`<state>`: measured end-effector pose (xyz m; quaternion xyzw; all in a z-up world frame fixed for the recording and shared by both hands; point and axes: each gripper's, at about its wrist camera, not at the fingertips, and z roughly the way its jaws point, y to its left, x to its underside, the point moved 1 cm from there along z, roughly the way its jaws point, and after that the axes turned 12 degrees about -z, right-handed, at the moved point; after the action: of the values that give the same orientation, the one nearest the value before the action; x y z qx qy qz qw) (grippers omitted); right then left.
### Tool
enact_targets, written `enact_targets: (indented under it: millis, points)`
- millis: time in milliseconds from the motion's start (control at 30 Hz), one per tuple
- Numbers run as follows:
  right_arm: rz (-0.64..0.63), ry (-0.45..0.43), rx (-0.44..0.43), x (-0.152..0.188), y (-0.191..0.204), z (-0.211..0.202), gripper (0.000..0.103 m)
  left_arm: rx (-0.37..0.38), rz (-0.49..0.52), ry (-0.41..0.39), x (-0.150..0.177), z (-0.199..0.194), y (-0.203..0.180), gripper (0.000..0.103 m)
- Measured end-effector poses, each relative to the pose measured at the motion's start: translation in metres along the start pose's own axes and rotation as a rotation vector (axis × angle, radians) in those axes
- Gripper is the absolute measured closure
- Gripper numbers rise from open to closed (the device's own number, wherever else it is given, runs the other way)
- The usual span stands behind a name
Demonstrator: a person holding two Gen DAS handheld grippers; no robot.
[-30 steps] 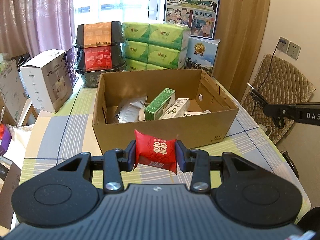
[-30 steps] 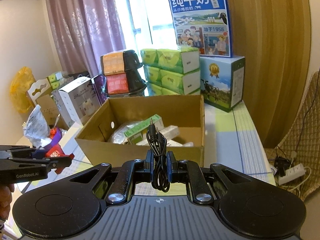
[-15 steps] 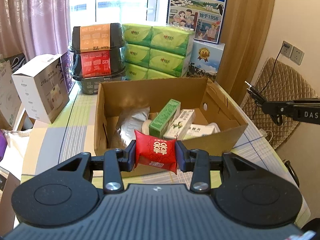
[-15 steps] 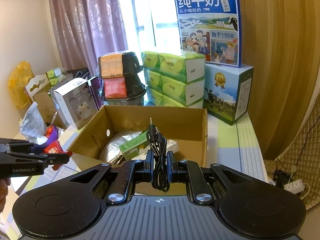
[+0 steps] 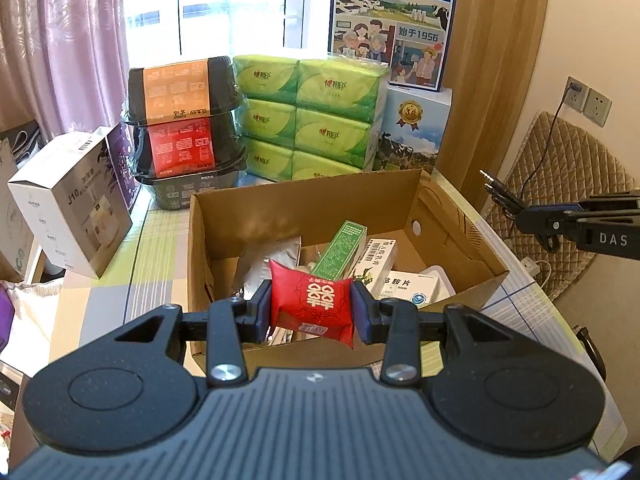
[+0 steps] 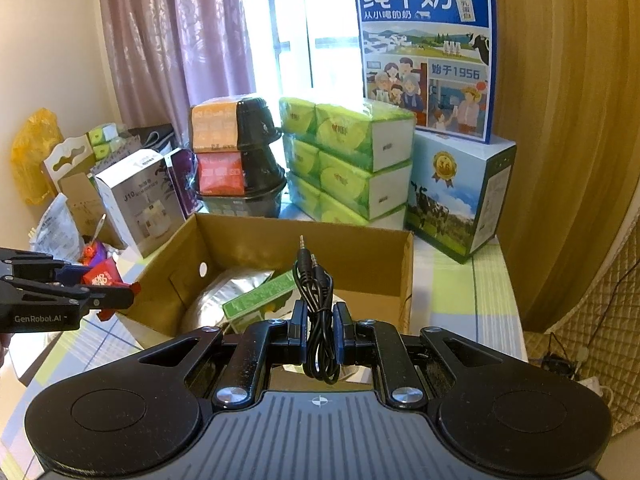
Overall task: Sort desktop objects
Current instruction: 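Lift the candy packet and cable and carry both over the cardboard box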
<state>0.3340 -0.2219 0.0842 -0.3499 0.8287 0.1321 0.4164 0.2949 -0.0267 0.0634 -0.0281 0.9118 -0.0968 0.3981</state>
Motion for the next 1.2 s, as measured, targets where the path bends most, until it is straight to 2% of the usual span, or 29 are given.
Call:
enact_targets:
  millis: [733, 1200]
  points:
    - [-0.013, 0.032, 0.002, -0.008, -0.006, 0.018, 0.093, -0.015, -0.015, 0.041, -0.008, 0.024, 0.012, 0.068]
    - [-0.017, 0.068, 0.002, -0.024, -0.017, 0.042, 0.093, -0.021, -0.013, 0.043, -0.03, 0.044, 0.016, 0.068]
